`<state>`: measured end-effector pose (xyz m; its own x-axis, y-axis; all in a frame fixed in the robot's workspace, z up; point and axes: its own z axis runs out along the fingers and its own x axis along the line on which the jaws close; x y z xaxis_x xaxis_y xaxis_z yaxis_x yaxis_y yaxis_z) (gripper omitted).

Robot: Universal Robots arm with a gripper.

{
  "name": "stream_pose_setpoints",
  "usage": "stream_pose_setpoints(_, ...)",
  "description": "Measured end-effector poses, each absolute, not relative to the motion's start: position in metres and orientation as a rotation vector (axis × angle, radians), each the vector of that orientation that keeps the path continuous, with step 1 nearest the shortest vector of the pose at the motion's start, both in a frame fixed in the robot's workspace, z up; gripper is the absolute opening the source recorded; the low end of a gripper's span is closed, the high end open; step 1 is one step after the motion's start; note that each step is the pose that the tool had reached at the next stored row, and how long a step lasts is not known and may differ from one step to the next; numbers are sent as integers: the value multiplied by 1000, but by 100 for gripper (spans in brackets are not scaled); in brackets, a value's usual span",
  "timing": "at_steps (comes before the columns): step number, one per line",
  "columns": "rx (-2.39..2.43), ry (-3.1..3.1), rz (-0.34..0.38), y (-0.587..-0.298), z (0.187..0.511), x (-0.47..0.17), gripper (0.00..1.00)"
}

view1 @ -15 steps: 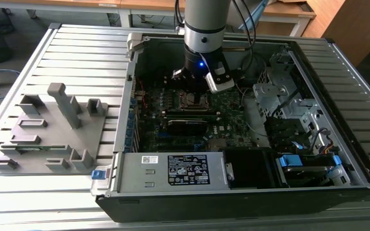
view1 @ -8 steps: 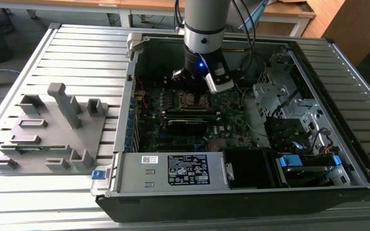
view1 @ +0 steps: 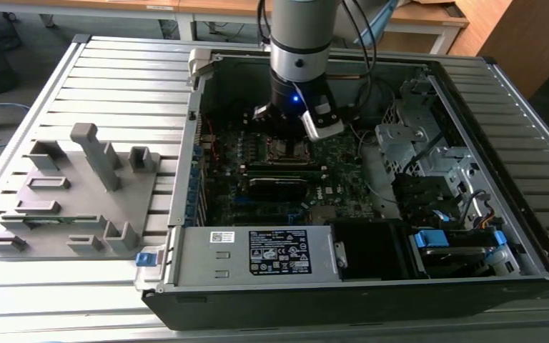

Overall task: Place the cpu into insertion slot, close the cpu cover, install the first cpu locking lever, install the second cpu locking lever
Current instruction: 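Install the second cpu locking lever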

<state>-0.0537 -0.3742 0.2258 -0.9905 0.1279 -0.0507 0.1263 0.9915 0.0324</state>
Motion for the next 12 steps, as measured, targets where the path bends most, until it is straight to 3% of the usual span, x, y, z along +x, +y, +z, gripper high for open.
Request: stream_pose_setpoints(12, 197, 3082, 45, -374, 222, -62, 11)
